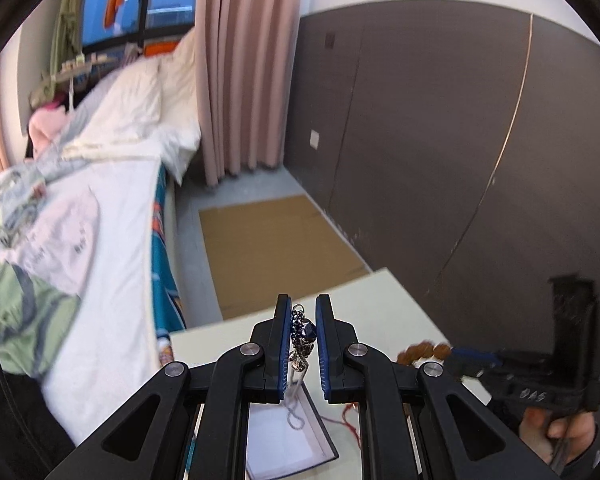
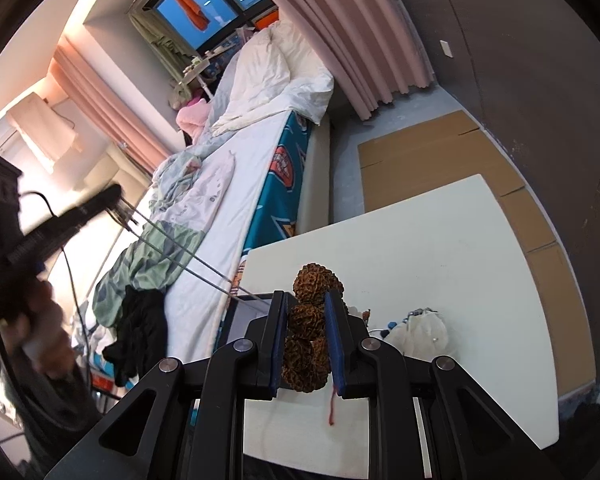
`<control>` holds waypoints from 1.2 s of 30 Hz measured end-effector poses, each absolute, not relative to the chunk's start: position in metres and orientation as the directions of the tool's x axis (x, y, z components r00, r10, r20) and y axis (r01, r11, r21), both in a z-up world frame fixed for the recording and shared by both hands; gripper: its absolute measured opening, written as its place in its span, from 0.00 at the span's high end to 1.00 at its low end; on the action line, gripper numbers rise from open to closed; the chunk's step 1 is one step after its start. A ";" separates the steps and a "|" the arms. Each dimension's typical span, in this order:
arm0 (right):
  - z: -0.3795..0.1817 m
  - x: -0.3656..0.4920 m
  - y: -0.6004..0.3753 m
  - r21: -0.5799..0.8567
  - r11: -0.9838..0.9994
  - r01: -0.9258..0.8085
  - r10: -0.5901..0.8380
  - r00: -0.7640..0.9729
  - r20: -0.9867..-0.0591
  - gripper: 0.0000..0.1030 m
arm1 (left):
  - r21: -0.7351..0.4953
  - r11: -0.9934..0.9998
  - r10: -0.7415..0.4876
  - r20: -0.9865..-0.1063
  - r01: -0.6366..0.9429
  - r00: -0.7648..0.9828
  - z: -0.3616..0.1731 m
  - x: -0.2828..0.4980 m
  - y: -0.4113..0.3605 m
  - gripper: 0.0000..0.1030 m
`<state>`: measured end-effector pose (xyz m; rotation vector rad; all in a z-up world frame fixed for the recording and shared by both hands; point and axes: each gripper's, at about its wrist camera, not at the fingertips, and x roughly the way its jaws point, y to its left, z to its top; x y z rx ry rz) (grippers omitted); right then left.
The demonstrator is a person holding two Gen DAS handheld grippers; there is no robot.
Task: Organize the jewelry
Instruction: 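Lower the silver chain into the black box with the left gripper while the right gripper carries the wooden bracelet, then lower the wooden-bead bracelet into the black box and open the right gripper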
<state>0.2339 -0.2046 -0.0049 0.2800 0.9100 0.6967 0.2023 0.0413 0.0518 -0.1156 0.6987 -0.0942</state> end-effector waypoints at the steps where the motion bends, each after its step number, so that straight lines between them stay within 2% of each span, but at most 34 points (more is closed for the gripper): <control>1: -0.005 0.234 -0.205 0.504 0.750 -0.428 0.659 0.416 -0.626 0.80 | -0.141 0.989 -0.128 -0.646 0.047 0.753 0.046 0.204 0.040 0.88; 10: -0.008 0.230 -0.215 0.536 0.741 -0.405 0.671 0.403 -0.622 0.80 | -0.196 0.981 -0.143 -0.743 -0.008 0.654 -0.012 0.220 0.041 0.88; 15: -0.012 0.230 -0.212 0.532 0.747 -0.400 0.664 0.395 -0.635 0.80 | -0.240 0.970 -0.162 -0.770 -0.046 0.617 -0.023 0.223 0.047 0.86; 17: -0.014 0.230 -0.208 0.532 0.746 -0.401 0.664 0.390 -0.638 0.80 | -0.240 0.969 -0.156 -0.782 -0.060 0.604 -0.024 0.222 0.051 0.81; 19: -0.014 0.230 -0.201 0.534 0.739 -0.411 0.671 0.380 -0.637 0.80 | -0.236 0.969 -0.140 -0.777 -0.078 0.614 -0.021 0.216 0.058 0.62; 21: -0.013 0.232 -0.193 0.538 0.728 -0.426 0.682 0.368 -0.632 0.80 | -0.235 0.966 -0.117 -0.762 -0.104 0.637 -0.017 0.208 0.067 0.30; 22: -0.013 0.231 -0.188 0.539 0.722 -0.433 0.687 0.362 -0.630 0.80 | -0.238 0.965 -0.108 -0.752 -0.115 0.650 -0.015 0.204 0.072 0.23; 24: -0.012 0.232 -0.176 0.539 0.710 -0.453 0.698 0.348 -0.626 0.80 | -0.256 0.957 -0.099 -0.732 -0.137 0.673 -0.010 0.192 0.085 0.22; 36: -0.033 0.237 -0.087 0.583 0.614 -0.532 0.757 0.188 -0.625 0.80 | -0.282 0.925 -0.042 -0.738 -0.253 0.673 -0.010 0.155 0.133 0.22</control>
